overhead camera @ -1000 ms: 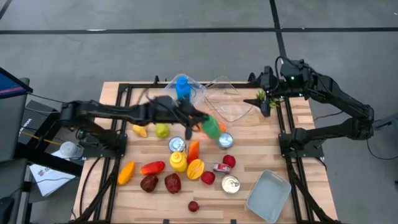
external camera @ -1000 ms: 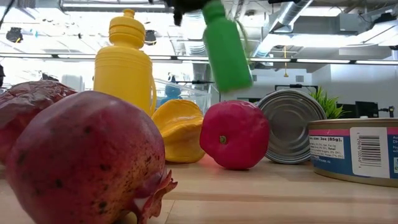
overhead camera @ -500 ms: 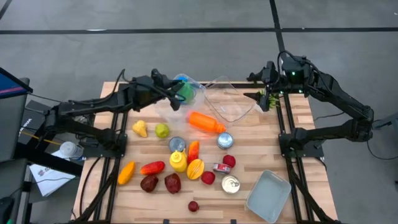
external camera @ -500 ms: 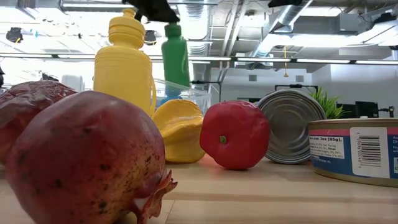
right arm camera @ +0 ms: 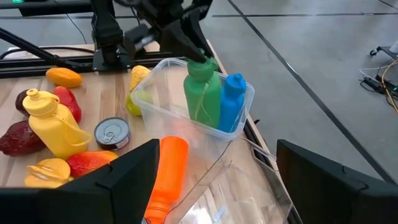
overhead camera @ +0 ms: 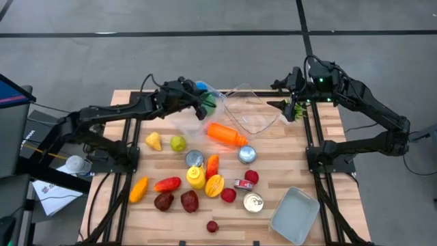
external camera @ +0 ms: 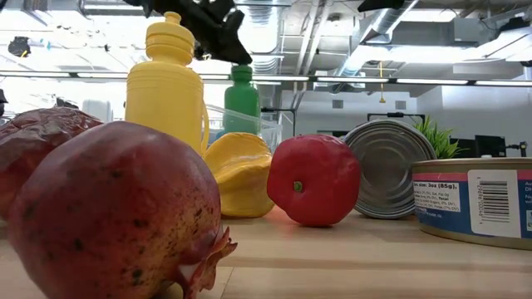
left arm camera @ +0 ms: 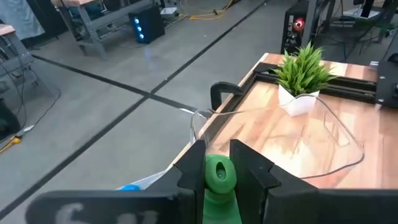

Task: Pick & Place Food Item
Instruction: Put the green water bottle into the left transparent bin

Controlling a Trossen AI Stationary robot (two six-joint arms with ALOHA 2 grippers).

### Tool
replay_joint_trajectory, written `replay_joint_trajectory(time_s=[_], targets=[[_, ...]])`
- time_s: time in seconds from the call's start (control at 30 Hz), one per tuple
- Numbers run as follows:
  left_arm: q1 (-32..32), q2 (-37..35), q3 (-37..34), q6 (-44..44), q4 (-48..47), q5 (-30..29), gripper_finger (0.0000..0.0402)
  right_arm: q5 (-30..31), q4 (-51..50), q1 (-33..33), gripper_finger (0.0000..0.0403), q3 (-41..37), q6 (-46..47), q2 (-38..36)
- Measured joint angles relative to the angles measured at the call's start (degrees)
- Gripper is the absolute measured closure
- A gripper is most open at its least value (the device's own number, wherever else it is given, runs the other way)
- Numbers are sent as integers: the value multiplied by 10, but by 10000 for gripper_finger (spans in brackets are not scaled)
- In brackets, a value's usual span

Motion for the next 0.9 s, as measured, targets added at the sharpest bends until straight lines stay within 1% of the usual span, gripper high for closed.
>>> replay_joint_trajectory(time_s=[0.4, 0.63, 0.9], targets=[[13, 65, 0, -14, 46, 0, 351, 0, 0, 0, 90, 0, 0, 0], [22, 104, 0, -38, 57, 0, 350, 0, 0, 0, 90, 0, 0, 0], [37, 124, 0, -60, 65, 1, 349, 0, -1, 0, 90, 0, 0, 0]])
